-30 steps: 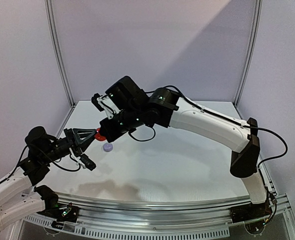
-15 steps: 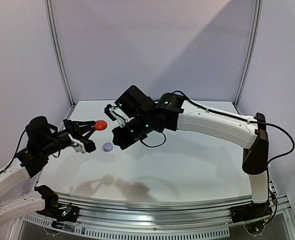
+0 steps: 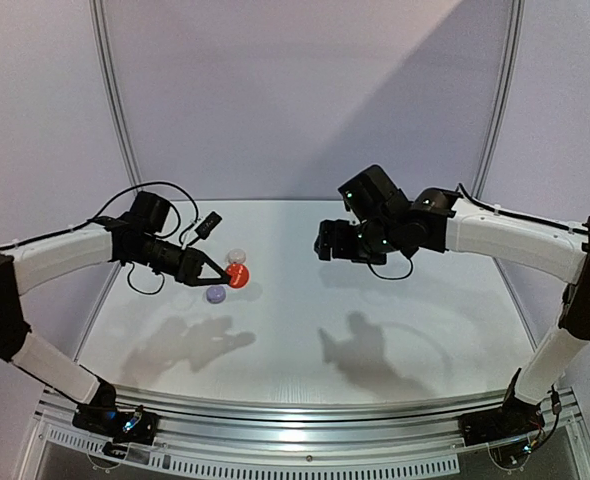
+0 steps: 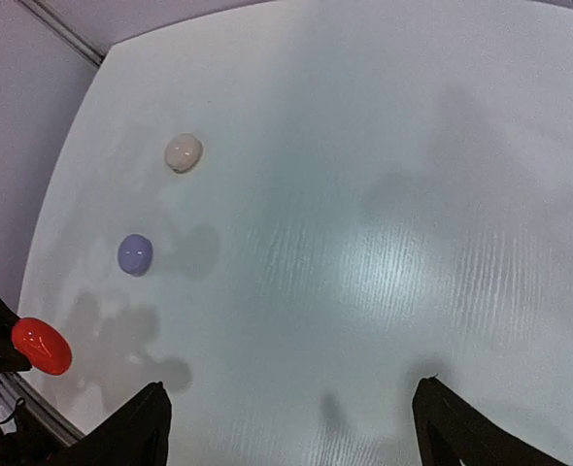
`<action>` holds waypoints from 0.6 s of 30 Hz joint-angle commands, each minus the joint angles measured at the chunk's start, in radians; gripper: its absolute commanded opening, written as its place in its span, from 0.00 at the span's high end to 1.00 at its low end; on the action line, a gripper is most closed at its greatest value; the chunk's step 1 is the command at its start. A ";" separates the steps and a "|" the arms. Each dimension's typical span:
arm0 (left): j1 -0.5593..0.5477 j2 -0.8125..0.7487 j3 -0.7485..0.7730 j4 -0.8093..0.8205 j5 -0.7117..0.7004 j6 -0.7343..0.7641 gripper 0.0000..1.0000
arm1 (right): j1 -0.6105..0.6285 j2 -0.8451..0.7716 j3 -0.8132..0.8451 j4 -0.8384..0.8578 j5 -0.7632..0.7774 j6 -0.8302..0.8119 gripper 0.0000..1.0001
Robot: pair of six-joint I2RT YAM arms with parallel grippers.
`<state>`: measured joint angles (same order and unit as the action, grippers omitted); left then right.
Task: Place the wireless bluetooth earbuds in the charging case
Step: Place the charging case with the earbuds at the corner of the board.
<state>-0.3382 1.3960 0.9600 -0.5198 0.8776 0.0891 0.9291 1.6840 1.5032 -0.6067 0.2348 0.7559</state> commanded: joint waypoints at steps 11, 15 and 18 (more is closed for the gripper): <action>-0.040 0.463 0.029 0.154 0.010 -0.507 1.00 | -0.042 -0.112 -0.231 0.009 0.130 0.189 0.10; -0.058 0.524 0.046 0.139 0.000 -0.502 0.90 | -0.043 -0.119 -0.238 -0.011 0.124 0.199 0.10; -0.069 0.541 0.043 0.127 -0.022 -0.510 0.79 | -0.043 -0.125 -0.248 -0.017 0.129 0.209 0.10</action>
<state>-0.3798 1.9202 0.9829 -0.3992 0.9005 -0.4019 0.8932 1.5902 1.2755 -0.6193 0.3416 0.9352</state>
